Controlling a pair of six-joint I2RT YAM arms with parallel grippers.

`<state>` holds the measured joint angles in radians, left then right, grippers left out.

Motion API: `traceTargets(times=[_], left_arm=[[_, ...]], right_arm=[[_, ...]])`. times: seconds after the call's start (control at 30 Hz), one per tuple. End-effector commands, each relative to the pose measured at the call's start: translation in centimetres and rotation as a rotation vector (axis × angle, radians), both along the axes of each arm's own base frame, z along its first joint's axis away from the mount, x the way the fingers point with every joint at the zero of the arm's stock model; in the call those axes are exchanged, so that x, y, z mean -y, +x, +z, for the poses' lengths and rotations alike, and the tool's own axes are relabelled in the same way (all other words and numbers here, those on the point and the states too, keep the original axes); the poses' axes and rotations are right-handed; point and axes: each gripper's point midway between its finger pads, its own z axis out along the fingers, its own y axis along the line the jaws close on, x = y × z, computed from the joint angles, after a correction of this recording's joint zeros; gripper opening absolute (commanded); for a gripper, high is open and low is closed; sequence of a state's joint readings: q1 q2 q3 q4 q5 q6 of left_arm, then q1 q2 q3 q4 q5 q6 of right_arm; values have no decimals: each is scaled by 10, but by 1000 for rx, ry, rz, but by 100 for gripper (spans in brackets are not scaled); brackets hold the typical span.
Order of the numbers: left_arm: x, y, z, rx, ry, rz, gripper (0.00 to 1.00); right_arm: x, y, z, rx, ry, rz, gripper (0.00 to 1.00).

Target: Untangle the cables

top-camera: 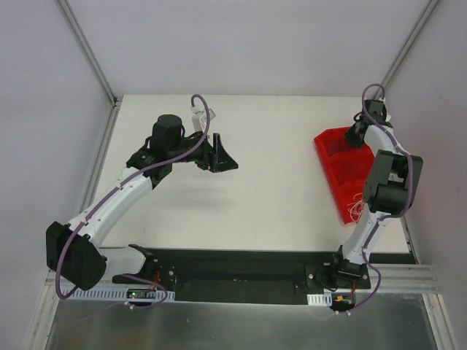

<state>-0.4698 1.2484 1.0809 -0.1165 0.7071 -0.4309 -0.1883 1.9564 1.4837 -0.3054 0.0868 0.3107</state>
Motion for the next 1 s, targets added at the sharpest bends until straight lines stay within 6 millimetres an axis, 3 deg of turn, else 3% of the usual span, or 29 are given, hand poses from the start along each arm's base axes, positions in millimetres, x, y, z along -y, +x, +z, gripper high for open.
traceTargets(times=[0.0,0.07,0.17,0.27,0.37,0.43,0.63,0.67,0.7,0.73,0.77,0.8,0.87,0.97], left_arm=[[-4,-10,24,52,-48,-12,71],[-6,-13,26,58,-53,-8,71],[-11,-17,26,61,-45,13,72],[-18,-23,28,66,-36,36,72],[-25,-28,28,65,-26,71,72],[-30,-32,30,68,-27,96,72],[-47,-47,36,128,-44,163,72],[-51,-49,39,150,-47,175,73],[-55,-53,43,181,-53,185,73],[-59,-56,49,215,-59,199,74],[-64,-60,54,248,-67,215,77],[-71,-64,60,289,-74,242,78],[-85,-68,69,363,-83,305,79],[-107,-74,78,457,-95,407,79]], right_arm=[[6,2,32,-34,-117,78,2],[5,-5,41,-75,-124,98,14],[2,-21,67,-86,-165,125,43],[1,-40,90,-73,-198,143,63],[-1,-59,102,-98,-224,173,66],[-14,-73,113,-85,-254,208,67],[-105,-124,141,77,-270,452,73],[-123,-140,156,164,-268,500,76],[-141,-150,151,191,-260,562,79],[-153,-168,168,289,-250,599,84],[-163,-185,170,336,-251,669,88],[-170,-198,174,380,-240,711,95],[-170,-225,178,432,-212,720,100],[-171,-269,192,531,-186,799,96]])
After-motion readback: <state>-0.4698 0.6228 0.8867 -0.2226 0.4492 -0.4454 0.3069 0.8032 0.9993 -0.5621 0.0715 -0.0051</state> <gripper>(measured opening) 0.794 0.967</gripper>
